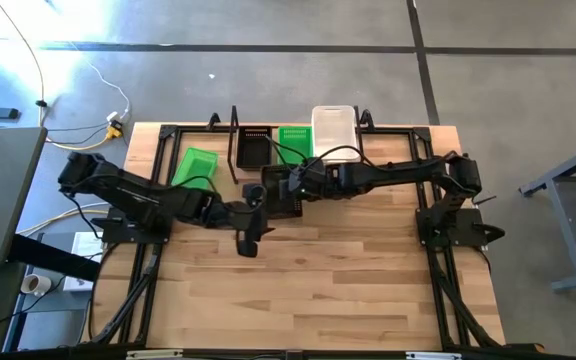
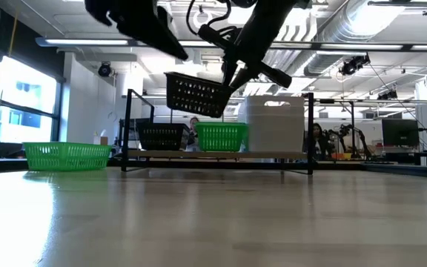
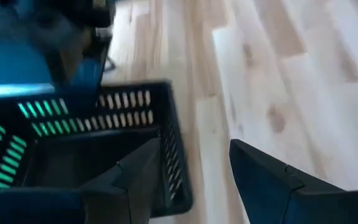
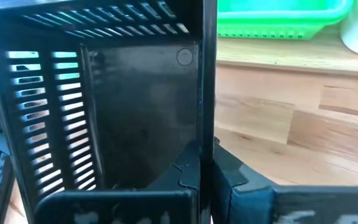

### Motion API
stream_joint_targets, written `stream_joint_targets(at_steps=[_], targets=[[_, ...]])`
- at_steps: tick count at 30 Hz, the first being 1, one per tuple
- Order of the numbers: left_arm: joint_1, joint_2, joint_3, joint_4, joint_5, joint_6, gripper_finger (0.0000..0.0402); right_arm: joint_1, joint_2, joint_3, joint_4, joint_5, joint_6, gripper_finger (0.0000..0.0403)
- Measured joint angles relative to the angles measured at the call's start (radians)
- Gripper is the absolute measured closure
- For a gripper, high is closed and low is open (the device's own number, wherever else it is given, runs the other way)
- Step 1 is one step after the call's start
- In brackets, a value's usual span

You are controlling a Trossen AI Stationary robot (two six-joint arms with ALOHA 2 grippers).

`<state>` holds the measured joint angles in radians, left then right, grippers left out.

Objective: Stack baskets on shelf by color
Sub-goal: Stack the black bin on the stacked black bins on the shelf

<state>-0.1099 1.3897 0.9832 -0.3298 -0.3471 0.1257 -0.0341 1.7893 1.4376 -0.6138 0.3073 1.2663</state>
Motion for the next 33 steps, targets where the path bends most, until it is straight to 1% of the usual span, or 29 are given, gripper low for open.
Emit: stream_joint_targets(at_steps=[6,11,15,17,20,22,27,29,33], targets=[[0.027,0.066,0.056,-0.063,0.007,0.01,0.0217,0.0,0.0,0.0,0.007,0.0,-0.006,0.0403],[0.035,0.108,0.058,-0.136,0.002,0.01,0.0217,-0.001,-0.001,0.0,0.021,0.0,-0.01,0.0403],[0.039,0.131,0.057,-0.16,-0.031,-0.018,0.0222,-0.001,-0.001,0.0,0.037,0.0,-0.016,0.0403],[0.039,0.132,0.058,-0.143,-0.056,-0.03,0.0231,-0.002,-0.001,0.001,0.037,0.0,-0.018,0.0403],[0.04,0.133,0.058,-0.143,-0.061,-0.02,0.0257,-0.001,-0.001,0.001,0.036,-0.005,-0.018,0.0403],[0.04,0.132,0.058,-0.139,-0.06,-0.018,0.0285,-0.001,-0.001,0.001,0.039,-0.021,-0.027,0.0403],[0.038,0.132,0.058,-0.141,-0.055,0.016,0.0379,0.0,-0.001,0.001,0.04,-0.027,-0.052,0.0403],[0.036,0.131,0.058,-0.141,-0.054,0.02,0.0391,0.001,-0.001,0.001,0.04,-0.027,-0.088,0.0402],[0.036,0.131,0.058,-0.142,-0.054,0.018,0.0389,0.002,-0.001,0.001,0.045,-0.01,-0.108,0.0402]])
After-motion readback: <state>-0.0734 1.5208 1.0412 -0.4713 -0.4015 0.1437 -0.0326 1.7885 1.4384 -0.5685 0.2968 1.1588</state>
